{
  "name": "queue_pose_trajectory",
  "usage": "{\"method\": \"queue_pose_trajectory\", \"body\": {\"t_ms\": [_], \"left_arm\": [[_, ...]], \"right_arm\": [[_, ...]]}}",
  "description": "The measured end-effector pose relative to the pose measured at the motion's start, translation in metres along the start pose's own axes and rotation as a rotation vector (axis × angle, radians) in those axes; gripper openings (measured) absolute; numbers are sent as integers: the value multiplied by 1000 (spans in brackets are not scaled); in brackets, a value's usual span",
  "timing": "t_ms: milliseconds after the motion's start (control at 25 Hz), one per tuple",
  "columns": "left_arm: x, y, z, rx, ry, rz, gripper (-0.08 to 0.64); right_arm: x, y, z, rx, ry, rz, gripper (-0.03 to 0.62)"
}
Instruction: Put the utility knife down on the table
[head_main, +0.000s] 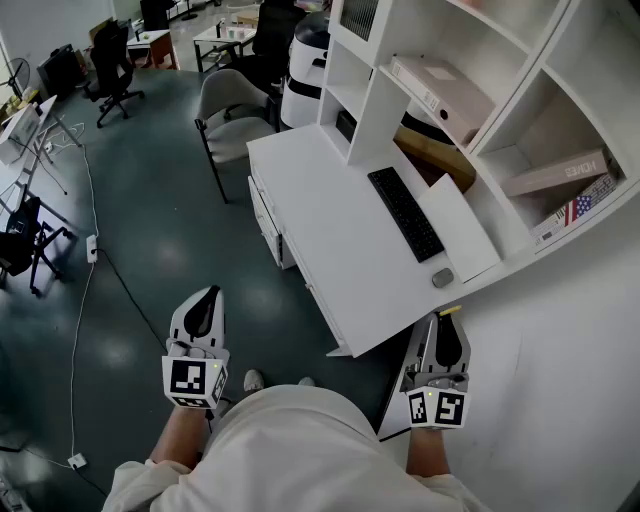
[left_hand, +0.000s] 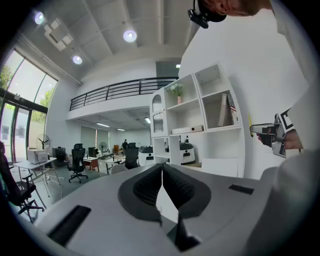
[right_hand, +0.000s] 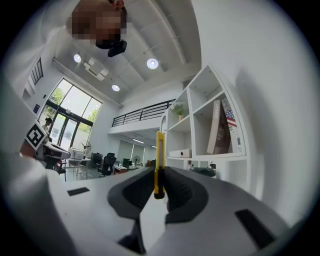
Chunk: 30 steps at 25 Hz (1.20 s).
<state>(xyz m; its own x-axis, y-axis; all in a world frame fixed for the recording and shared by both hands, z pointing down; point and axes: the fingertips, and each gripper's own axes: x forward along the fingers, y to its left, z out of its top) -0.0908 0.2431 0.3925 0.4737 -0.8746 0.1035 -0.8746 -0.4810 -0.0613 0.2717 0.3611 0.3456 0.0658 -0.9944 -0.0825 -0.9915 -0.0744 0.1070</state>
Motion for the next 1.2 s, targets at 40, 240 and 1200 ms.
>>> {"method": "queue_pose_trajectory", "body": {"t_ms": [40, 240, 1200], "left_arm": [[-1, 0, 0, -1, 0, 0, 9], [-2, -4, 0, 1, 3, -2, 9], [35, -34, -22, -2, 36, -2, 9]], "right_arm": [[-1, 0, 0, -1, 0, 1, 66], [-3, 0, -1, -1, 5, 6, 65], [36, -20, -24, 15, -11, 72, 64]]}}
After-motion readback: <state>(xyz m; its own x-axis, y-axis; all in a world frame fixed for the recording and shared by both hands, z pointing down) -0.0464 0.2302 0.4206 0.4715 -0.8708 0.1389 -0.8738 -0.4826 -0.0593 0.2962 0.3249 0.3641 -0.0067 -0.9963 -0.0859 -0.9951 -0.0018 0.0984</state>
